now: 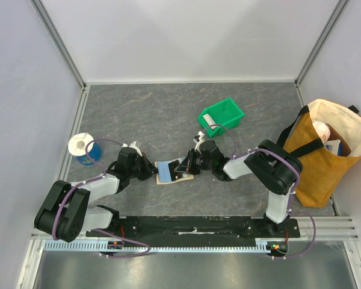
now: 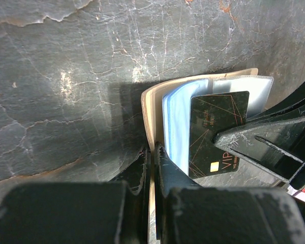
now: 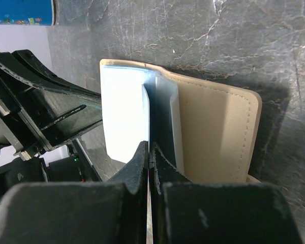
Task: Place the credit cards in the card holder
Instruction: Insert the credit card into the card holder.
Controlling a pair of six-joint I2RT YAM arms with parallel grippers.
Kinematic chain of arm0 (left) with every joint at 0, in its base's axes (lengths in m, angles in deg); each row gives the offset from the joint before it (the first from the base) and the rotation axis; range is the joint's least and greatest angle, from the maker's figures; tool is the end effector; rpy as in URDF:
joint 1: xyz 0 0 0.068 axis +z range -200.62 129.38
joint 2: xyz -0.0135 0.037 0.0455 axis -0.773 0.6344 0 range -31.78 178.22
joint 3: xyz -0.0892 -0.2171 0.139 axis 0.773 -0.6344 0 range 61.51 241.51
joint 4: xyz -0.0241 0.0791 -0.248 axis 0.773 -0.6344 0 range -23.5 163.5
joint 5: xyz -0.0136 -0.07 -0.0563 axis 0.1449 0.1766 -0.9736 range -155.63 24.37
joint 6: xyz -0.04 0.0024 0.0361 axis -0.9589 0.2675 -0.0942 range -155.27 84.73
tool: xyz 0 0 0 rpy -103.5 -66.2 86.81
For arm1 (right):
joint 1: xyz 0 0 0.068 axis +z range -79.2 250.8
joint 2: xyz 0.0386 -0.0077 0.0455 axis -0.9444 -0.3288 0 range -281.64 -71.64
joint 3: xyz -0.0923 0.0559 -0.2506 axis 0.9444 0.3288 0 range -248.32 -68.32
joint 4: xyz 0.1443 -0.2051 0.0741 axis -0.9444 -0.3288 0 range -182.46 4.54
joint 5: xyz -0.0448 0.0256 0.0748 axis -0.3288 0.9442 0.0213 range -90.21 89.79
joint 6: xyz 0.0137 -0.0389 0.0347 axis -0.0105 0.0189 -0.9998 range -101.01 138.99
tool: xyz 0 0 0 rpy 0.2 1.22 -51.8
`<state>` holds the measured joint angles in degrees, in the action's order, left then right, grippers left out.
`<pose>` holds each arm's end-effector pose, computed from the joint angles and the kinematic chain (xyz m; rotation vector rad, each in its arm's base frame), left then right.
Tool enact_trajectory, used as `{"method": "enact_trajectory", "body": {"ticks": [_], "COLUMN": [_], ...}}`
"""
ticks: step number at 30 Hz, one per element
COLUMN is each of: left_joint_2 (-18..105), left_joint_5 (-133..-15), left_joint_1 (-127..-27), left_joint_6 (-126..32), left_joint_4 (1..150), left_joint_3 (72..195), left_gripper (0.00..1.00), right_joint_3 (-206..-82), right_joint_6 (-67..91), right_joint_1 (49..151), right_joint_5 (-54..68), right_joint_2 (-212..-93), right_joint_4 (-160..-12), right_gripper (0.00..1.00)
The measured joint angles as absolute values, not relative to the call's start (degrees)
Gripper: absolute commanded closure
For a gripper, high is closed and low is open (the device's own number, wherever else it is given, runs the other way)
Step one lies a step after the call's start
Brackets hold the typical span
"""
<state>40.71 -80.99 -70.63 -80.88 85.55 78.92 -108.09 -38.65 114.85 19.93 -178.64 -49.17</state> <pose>0.1933 -0.0803 0.1248 -0.4037 2.4258 -0.8561 0.2353 0.2448 0.1081 0.0447 2.4215 1.3287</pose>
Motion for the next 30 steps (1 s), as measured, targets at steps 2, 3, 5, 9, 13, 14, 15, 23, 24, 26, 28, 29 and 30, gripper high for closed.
{"method": "enact_trajectory", "body": {"ticks": [2,3,5,9,13,14,15,23,24,26,28,29,30], "left_joint_2": [40.7,40.7,40.7,41.1,41.3,41.3,41.4,41.9,42.1,42.3,42.4,42.4,42.4], "left_joint_5": [-81.0,-81.0,-81.0,-81.2,-81.3,-81.3,-81.3,-81.4,-81.5,-81.7,-81.8,-81.8,-81.8], "left_joint_1": [-70.6,-70.6,-70.6,-70.6,-70.6,-70.6,-70.6,-70.6,-70.6,-70.6,-70.6,-70.6,-70.6], "left_joint_6": [-80.9,-80.9,-80.9,-80.8,-80.8,-80.8,-80.8,-80.8,-80.8,-80.8,-80.8,-80.8,-80.8], "left_joint_4": [85.6,85.6,85.6,85.6,85.6,85.6,85.6,85.6,85.6,85.6,85.8,85.8,85.8], "left_joint_3": [78.9,78.9,78.9,79.1,79.3,79.3,79.3,79.7,79.8,79.9,79.9,79.9,79.9], "left_gripper": [0.98,0.98,0.98,0.98,0.98,0.98,0.98,0.98,0.98,0.98,0.98,0.98,0.98], "right_joint_3": [-108.1,-108.1,-108.1,-108.1,-108.1,-108.1,-108.1,-108.1,-108.2,-108.3,-108.5,-108.6,-108.7], "right_joint_6": [-38.4,-38.1,-37.4,-36.5,-36.5,-36.5,-36.5,-35.8,-35.6,-35.5,-35.5,-35.5,-35.5], "right_joint_1": [114.5,114.3,113.7,112.9,112.6,112.6,112.6,112.8,113.0,113.3,113.7,113.8,113.8], "right_joint_5": [19.6,19.6,19.2,18.5,18.4,18.4,18.4,18.4,18.4,18.5,18.5,18.6,18.6], "right_joint_2": [-178.6,-178.4,-177.8,-177.0,-177.0,-177.0,-177.0,-177.3,-177.3,-177.6,-178.0,-178.2,-178.3], "right_joint_4": [-49.4,-49.7,-50.9,-52.0,-52.2,-52.2,-52.1,-52.1,-52.1,-51.9,-51.6,-51.4,-51.3], "right_gripper": [1.0,1.0,1.0,1.0,1.0,1.0,1.0,1.0,1.0,1.0,1.0,1.0,1.0]}}
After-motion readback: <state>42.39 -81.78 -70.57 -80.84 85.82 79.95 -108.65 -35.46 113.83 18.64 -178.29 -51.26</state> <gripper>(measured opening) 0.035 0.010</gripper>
